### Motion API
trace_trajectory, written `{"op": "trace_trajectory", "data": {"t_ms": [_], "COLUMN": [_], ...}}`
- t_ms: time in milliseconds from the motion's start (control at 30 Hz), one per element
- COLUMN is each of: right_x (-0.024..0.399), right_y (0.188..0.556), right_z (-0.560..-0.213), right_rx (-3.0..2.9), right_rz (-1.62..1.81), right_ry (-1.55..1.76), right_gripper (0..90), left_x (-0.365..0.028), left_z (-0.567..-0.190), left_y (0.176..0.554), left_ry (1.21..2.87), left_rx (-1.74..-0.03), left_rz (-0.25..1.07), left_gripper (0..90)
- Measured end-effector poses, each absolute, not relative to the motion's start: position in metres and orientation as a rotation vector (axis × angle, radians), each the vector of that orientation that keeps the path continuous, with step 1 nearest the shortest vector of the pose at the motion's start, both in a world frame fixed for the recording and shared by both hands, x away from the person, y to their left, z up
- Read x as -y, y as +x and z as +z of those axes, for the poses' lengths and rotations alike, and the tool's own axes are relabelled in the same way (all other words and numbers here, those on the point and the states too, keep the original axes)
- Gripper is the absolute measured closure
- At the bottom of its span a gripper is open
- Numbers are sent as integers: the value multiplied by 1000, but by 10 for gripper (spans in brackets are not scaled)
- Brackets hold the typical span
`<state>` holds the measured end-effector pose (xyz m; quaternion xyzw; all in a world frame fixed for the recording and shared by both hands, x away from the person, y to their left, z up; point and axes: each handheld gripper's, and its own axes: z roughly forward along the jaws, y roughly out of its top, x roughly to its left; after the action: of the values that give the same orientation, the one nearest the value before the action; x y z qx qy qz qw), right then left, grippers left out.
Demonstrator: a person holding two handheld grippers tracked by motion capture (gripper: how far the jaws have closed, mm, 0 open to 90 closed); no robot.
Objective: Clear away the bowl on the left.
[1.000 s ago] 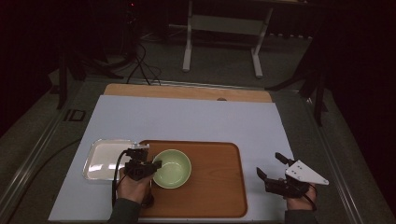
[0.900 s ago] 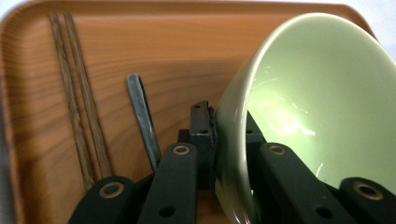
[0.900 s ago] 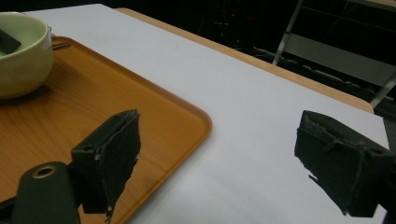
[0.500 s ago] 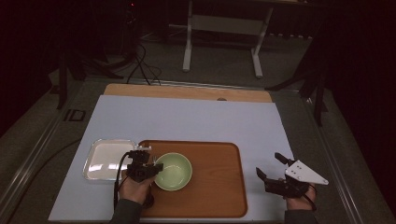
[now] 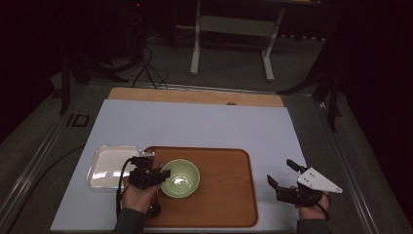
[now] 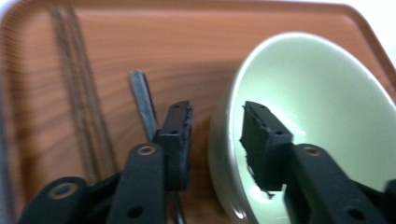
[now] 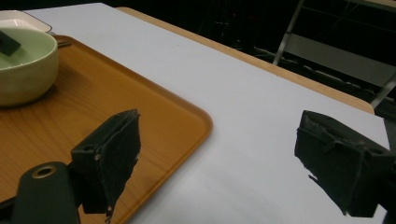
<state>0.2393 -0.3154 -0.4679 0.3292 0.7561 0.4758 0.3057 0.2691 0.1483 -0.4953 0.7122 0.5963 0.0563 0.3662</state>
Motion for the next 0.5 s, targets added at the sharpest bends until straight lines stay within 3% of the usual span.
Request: {"op": "trace_trajectory", "data": {"t_ms": [200, 500], "right_x": [315, 315], "right_y": [239, 239], "right_z": [-467, -467], "right_rx": [-2001, -1994], "right_rz": [1259, 1263], "right_ry": [869, 863], "right_gripper": [136, 136], "left_x": [-162, -194], "left_z": [-486, -465], "left_y": [260, 250], "left_ry": [1811, 1732], "left_rx": [-1520, -1476], "left_rz": [192, 282], "left_gripper": [486, 430]}}
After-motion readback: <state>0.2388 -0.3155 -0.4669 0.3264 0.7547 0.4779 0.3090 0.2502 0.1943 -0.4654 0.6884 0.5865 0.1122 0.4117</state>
